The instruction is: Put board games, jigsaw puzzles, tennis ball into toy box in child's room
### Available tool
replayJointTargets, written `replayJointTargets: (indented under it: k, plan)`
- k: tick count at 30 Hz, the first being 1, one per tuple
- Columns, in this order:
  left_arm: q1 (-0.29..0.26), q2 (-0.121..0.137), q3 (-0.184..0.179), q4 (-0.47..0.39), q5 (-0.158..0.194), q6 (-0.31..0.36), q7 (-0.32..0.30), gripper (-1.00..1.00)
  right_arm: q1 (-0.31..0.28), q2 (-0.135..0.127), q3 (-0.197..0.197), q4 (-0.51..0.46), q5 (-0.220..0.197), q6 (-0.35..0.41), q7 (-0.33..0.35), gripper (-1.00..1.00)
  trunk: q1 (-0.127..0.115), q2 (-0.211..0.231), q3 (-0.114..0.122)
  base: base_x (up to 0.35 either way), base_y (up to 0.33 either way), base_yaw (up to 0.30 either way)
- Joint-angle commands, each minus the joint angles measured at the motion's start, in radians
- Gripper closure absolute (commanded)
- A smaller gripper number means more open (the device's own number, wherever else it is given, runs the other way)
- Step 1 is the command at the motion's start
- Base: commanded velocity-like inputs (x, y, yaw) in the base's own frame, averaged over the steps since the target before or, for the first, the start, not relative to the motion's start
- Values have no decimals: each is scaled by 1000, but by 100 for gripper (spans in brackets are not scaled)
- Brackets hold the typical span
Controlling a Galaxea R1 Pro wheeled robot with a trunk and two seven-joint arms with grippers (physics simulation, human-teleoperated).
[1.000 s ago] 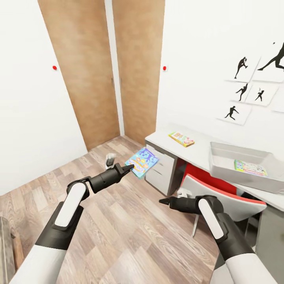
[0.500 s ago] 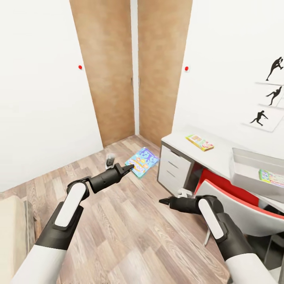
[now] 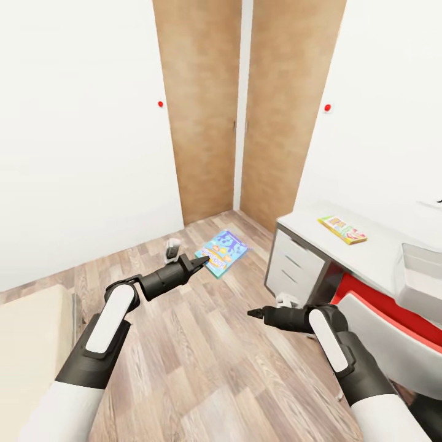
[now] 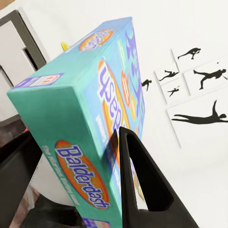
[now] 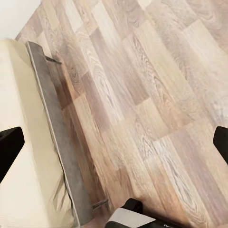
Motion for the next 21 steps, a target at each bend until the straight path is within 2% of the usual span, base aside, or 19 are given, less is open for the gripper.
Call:
replayJointTargets:
  k: [1, 12, 21]
  plan:
    - [-1, 0, -1, 0, 1, 2, -5, 100, -1, -1, 0, -1, 10, 3, 10, -100, 1, -2, -2, 0, 0, 279]
    - [-1, -1, -2, -1, 1, 2, -6, 100, -1, -2, 0, -1, 10, 3, 10, -100, 1, -2, -2, 0, 0, 255]
    - [-1, 0, -2, -1, 1, 3, -8, 100, 2, -5, 0, -1, 10, 1, 13, -100, 1, -2, -2, 70, 0, 76]
